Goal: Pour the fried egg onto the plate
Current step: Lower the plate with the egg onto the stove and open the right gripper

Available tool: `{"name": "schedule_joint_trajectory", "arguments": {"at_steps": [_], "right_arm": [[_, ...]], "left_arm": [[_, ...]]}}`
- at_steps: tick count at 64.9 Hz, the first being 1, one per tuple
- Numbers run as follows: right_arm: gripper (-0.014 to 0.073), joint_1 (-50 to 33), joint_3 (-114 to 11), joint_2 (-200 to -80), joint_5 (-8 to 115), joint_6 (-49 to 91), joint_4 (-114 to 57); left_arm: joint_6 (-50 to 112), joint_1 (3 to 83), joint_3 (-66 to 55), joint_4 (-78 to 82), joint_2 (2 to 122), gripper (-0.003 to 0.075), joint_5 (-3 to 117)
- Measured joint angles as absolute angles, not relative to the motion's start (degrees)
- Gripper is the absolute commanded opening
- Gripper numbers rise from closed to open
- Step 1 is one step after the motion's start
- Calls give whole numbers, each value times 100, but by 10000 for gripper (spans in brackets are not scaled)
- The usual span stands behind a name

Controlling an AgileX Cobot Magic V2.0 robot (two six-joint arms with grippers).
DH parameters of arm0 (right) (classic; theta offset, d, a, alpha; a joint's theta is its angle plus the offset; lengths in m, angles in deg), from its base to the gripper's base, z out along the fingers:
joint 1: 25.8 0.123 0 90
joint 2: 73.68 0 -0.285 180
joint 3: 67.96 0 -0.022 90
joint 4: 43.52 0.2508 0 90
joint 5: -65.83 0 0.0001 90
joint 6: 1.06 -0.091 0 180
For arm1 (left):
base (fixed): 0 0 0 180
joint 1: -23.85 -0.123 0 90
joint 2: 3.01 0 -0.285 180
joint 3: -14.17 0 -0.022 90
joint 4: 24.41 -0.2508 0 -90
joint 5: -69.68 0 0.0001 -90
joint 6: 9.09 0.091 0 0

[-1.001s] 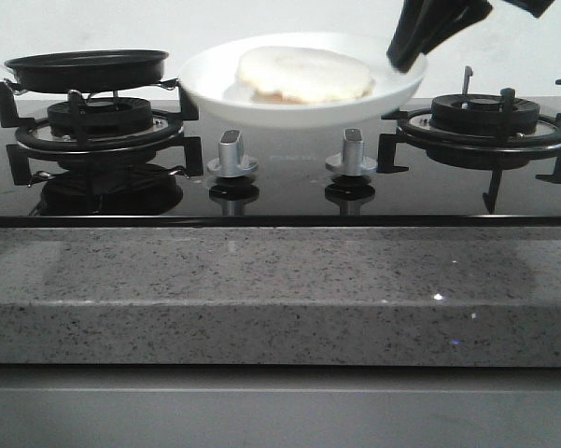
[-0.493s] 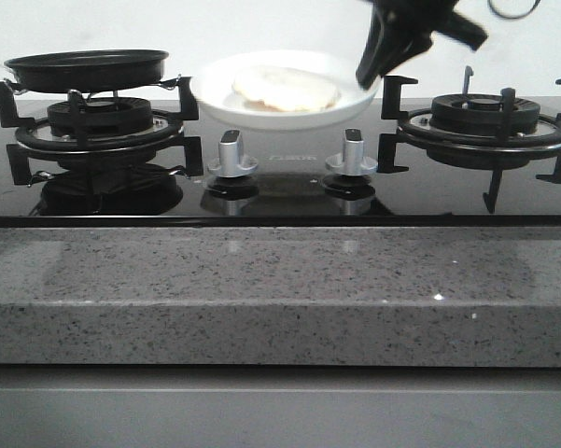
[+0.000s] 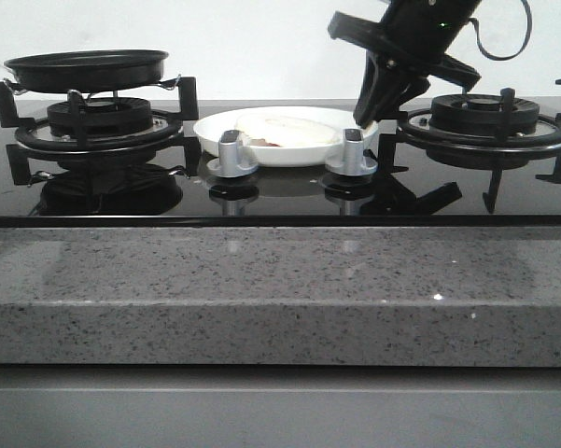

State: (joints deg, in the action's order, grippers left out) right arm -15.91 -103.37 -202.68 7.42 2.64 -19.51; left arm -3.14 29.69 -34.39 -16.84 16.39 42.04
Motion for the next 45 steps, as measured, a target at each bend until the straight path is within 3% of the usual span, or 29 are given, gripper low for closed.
{"name": "schedule_joint_trajectory", "arguments": {"at_steps": [5, 11, 24, 45], "right_arm": [[309, -1605, -10468, -20268, 634, 264, -1978], [294, -1605, -10716, -20268, 388, 248, -2134], [120, -1605, -11397, -20268, -345, 238, -2495], [-69, -1605, -11663, -20254, -561, 119, -2809]], "left_arm": [[-314, 2969, -3439, -1684, 1639, -19, 4204], [-314, 2969, -3439, -1684, 1639, -19, 4204], [-314, 2969, -3439, -1684, 1639, -19, 4204], [-314, 2969, -3439, -1684, 1639, -19, 4209]]}}
